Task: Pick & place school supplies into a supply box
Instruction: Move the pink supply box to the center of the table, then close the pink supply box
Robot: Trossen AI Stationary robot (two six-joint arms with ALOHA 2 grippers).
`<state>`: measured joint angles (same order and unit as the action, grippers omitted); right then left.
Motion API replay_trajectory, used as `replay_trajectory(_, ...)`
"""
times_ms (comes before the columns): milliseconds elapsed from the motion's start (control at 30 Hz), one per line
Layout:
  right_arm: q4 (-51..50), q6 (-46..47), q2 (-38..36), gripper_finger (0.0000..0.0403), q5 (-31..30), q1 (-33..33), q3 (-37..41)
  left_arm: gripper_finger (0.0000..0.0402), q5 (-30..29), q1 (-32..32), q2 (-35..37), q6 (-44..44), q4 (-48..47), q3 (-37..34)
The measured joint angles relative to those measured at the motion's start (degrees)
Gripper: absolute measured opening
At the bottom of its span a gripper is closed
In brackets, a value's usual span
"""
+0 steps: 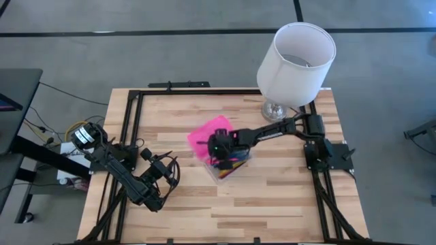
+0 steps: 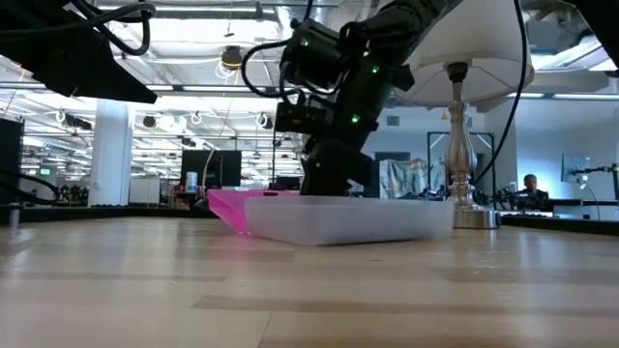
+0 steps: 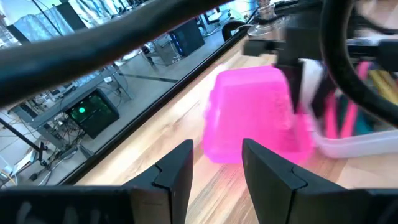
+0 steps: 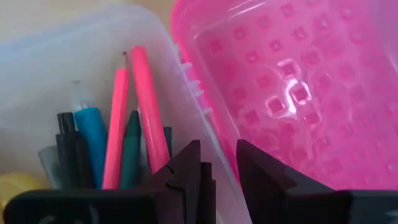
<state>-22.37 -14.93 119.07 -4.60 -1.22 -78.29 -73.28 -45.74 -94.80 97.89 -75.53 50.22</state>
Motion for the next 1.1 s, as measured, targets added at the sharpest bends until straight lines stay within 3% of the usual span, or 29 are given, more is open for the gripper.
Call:
replay_trajectory(600, -5.73, -15.35, 0.13, 0.0095, -0.38, -10.12, -0.63, 0.0132, 0.0, 0.0, -0.02, 0.02, 0.53, 0.0)
replay_trajectory(933, -12.19, -25.61, 0.49, 0.0094, -7.53, -13.83, -4.36, 0.0132, -0.02, 0.0, -0.02, 0.02, 0.53, 0.0)
replay_trajectory(1100, -12.48, -23.41, 0.49, 0.0094, -10.54, -14.54, -6.01, 0.0132, -0.04, 0.0, -0.02, 0.02, 0.53, 0.0)
